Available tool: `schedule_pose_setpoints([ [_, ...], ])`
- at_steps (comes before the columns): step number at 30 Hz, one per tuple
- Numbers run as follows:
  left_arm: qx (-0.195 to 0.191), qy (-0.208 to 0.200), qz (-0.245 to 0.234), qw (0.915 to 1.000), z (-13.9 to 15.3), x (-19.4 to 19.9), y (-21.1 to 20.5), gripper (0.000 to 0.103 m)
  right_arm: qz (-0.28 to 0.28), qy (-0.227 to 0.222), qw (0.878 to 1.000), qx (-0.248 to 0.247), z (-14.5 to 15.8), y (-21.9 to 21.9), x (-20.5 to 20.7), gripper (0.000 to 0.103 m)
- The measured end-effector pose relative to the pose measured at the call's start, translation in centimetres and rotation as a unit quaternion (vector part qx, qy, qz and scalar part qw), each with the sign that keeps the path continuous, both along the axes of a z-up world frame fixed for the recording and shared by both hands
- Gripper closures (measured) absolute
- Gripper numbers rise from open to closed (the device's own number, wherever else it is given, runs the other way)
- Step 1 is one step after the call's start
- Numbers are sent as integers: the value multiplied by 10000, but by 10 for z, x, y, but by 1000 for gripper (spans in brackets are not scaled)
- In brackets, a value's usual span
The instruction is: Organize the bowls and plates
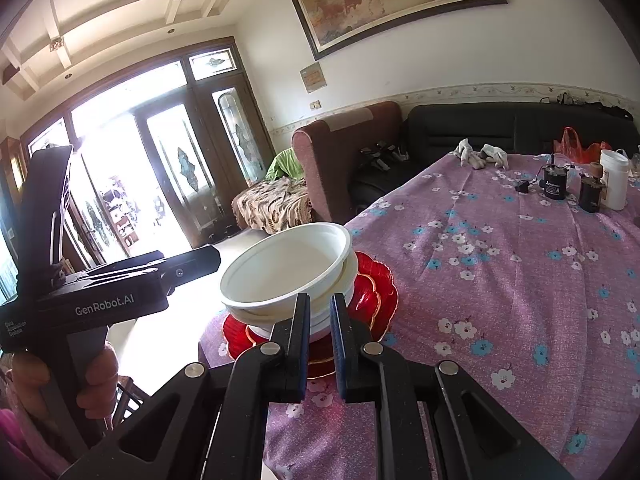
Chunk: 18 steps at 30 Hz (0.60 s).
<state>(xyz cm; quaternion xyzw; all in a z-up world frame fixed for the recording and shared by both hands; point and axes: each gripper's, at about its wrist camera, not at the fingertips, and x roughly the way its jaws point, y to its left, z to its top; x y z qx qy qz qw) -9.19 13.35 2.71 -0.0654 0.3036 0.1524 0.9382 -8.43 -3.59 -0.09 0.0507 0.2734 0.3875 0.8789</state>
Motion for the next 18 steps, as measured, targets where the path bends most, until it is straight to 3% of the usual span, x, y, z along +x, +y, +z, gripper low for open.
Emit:
schedule_pose_setpoints([
  [18,150,-153,-46,9998,-1,-1,-5,6,0,14,10000,-54,-1,3,4,91],
])
